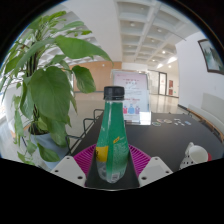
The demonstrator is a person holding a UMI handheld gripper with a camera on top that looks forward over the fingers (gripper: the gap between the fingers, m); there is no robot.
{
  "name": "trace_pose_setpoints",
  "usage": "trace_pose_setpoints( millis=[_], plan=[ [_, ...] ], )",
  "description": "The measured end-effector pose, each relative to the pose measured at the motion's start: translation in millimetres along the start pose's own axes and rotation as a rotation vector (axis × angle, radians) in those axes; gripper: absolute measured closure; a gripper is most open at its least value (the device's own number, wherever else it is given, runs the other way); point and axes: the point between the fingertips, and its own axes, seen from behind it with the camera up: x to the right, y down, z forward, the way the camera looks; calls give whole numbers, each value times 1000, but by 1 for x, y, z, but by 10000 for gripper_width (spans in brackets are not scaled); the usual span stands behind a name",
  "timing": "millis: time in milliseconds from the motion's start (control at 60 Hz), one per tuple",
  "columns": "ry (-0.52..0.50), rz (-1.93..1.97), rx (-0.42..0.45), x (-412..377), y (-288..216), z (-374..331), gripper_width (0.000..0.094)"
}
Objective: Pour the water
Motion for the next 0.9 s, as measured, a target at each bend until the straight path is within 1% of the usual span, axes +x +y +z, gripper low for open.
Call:
trace_pose_setpoints(
  millis=[183, 283, 350, 433, 500, 617, 667, 733, 767, 817, 883, 900],
  plan=[
    [-15, 47, 25, -2, -4, -2, 525],
    [-69, 104, 64, 0, -27, -17, 537],
    [-118, 180, 115, 0, -60, -34, 538],
    [-232, 353, 195, 2, -105, -70, 539],
    [-356, 563, 240, 1, -142, -95, 541],
    [-597, 1010, 237, 12, -190, -141, 542],
    [-702, 1196, 241, 29, -202, -143, 543],
    [-810, 1439, 239, 51, -209, -151, 542],
    [-847, 1551, 235, 58, -212, -161, 542],
    [-889, 1699, 230, 75, -206, -152, 542],
    [-907, 1850, 209, 91, -188, -140, 543],
    [-904, 1883, 202, 92, -186, -150, 543]
  ],
)
